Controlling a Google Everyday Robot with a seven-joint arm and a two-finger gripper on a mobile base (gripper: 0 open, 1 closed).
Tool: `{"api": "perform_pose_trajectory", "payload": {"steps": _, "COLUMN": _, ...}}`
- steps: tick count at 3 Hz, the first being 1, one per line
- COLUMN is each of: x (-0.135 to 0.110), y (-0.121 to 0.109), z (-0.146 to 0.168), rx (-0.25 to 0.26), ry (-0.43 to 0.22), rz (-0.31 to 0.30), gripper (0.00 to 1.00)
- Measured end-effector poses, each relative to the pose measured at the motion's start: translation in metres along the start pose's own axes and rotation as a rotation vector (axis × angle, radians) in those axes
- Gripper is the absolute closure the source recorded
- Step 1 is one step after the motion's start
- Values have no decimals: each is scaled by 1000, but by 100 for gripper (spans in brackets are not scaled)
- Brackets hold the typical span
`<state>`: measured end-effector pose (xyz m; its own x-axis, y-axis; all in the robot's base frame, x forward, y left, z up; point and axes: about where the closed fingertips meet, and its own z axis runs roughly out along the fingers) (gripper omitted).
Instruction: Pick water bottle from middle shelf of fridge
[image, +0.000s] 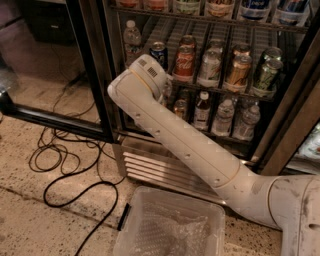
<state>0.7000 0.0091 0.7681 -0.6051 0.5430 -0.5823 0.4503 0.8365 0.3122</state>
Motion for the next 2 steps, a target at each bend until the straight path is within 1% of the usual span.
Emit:
{"api": "perform_pose_trajectory", "payload": {"steps": 1, "x": 22, "y": -12, "z": -2, "rx": -49, "ry": 75, "rz": 24, "gripper": 100}}
{"api": "perform_pose_trajectory", "payload": {"steps": 2, "x": 36, "y": -17, "z": -5, "rx": -80, "ry": 117, "rz": 28, "gripper": 100}}
